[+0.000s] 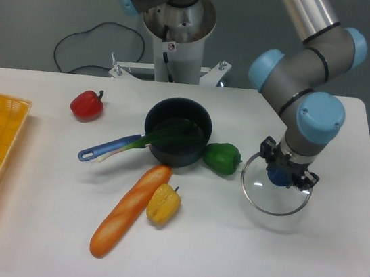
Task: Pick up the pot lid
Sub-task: 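Lift the glass lid by its knob and carry it toward the saucepan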
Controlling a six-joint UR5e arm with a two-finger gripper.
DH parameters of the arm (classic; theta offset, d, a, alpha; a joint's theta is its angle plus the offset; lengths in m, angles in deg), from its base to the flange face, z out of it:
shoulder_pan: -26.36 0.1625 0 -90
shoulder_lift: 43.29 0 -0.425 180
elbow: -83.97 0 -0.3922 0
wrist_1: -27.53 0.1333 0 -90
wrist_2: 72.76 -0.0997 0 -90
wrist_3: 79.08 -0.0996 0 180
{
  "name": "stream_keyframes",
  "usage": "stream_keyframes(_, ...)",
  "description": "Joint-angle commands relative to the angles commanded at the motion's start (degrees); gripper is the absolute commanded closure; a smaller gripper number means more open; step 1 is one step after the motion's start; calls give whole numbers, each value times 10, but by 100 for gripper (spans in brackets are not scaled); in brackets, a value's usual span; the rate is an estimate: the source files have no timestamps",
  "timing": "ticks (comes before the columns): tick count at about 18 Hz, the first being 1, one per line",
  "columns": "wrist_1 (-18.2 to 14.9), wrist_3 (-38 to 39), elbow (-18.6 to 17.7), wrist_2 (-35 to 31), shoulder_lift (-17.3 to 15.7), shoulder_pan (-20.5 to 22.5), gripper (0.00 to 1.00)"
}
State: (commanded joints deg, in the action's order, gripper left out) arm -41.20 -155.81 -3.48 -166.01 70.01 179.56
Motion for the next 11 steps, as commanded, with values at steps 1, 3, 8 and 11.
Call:
stream_keyframes(1,-3,0,-1,1,-8,-2,64)
stream_keyframes(3,-20,0,-1,3,-25,-11,64)
stream_keyframes(8,-47,1,-7,4,-45,-33,64)
stream_keyframes(11,-55,1,-12,4,-53,-32,63)
